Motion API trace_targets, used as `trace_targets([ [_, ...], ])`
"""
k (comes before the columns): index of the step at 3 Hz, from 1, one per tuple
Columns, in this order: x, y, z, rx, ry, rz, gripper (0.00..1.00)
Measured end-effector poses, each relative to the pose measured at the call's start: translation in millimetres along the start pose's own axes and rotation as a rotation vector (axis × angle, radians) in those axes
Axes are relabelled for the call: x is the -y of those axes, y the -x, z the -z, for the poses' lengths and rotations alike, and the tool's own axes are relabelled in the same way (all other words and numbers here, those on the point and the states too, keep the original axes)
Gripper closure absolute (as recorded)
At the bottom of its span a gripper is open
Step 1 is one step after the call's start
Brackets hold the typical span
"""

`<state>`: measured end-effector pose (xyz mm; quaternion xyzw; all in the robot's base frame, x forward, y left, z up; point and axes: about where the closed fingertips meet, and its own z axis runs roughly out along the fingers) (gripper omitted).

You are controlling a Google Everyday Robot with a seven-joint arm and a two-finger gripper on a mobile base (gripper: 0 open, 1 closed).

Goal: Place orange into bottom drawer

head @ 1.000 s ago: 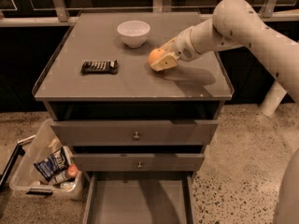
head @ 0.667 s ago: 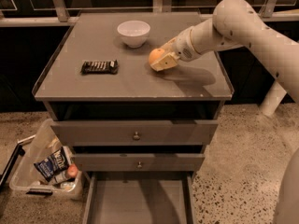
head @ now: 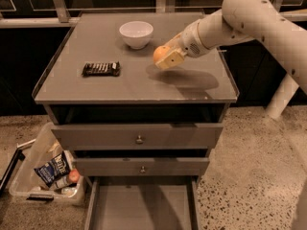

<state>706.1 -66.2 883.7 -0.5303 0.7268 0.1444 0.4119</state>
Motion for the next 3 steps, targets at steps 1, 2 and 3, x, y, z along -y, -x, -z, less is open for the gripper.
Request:
trace_targets([
  [1,-12.9,10.3,37.8,0.018,-0.018,0.042,1.0],
  [2,-35.9,1.9,75.0,0.014,-0.022,0.097,1.0],
  [3,-67.6,-20.0,117.2,0.012,-0.044,0.136,1.0],
])
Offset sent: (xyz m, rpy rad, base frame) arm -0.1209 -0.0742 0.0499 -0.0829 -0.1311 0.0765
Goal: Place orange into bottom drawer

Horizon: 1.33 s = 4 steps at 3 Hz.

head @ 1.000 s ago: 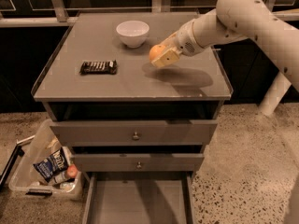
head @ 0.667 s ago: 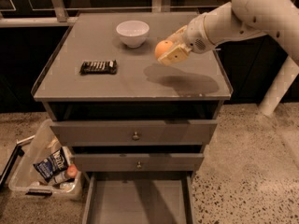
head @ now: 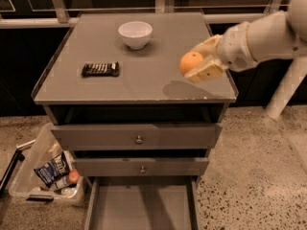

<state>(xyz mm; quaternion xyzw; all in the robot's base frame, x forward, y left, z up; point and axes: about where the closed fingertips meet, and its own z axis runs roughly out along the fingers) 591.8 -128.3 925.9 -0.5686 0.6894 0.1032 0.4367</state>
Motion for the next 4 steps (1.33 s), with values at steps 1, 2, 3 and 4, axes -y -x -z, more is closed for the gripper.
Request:
trace_targets([
  [1,-37.9,-19.2,32.9,-0.001,-0.023,0.012,1.0],
  [2,-72.9,-36.0,47.6,0.0,-0.031,0.016,1.0],
  [3,-115.6,-70.6,32.2,-0.011,0.018,-0.045,1.0],
  [4,-115.7,-70.6,31.9,-0.011,0.018,-0.046,1.0],
])
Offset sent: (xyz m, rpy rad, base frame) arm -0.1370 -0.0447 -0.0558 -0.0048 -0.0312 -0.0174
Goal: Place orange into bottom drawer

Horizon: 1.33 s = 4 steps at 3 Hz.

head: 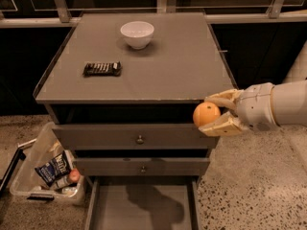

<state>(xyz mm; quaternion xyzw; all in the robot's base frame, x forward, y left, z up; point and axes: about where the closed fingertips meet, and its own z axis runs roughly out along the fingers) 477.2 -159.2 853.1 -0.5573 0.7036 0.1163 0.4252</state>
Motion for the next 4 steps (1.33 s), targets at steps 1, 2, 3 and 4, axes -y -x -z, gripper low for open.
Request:
trace_targets([
  [1,-7.9,-8.1,-32.1,-0.001,0.035,-0.022,1.0],
  [2,-32.8,-37.6,-79.2,0.045,0.072,-0.069,1.0],
  [3,-48.3,-76.4,-110.8,0.075,0.04,-0.077,1.0],
  [4,-50.1,-118.7,-130.3,0.106,-0.029,-0.076,1.0],
])
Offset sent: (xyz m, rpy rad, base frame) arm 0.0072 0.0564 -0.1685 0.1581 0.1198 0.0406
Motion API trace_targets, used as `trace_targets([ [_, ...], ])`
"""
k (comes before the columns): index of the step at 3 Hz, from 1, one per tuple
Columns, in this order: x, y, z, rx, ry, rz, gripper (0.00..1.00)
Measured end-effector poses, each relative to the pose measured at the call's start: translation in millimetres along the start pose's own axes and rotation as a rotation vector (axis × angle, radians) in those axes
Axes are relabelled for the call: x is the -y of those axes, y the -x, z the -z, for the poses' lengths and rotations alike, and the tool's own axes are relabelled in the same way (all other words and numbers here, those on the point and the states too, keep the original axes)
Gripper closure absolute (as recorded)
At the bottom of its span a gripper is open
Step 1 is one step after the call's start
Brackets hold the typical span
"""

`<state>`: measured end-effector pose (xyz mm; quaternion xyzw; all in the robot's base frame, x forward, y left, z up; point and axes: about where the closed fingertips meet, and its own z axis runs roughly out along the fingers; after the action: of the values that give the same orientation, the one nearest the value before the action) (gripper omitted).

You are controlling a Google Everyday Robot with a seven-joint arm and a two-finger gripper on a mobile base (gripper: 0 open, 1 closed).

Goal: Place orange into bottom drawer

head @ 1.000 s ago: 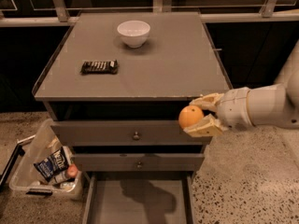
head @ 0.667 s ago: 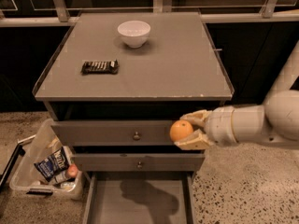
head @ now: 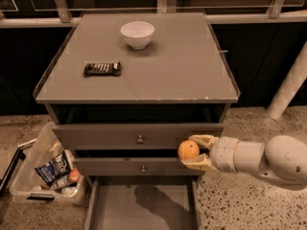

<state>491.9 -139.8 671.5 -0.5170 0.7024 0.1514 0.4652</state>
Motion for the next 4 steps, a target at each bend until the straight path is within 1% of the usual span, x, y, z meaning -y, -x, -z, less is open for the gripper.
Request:
trace_targets([
  [1,1.3,-43.6,-15.4,0.005,-0.052,-0.031,1.0],
  [2,1.0,-43.6,-15.6,0.005,-0.052,-0.031,1.0],
  [3,-11.1,-45.3,-24.7,0.006,-0.029,-0.052,1.0],
  [4,-40.0,-72.1,-58.1,0.007,0.029,-0.107,1.0],
])
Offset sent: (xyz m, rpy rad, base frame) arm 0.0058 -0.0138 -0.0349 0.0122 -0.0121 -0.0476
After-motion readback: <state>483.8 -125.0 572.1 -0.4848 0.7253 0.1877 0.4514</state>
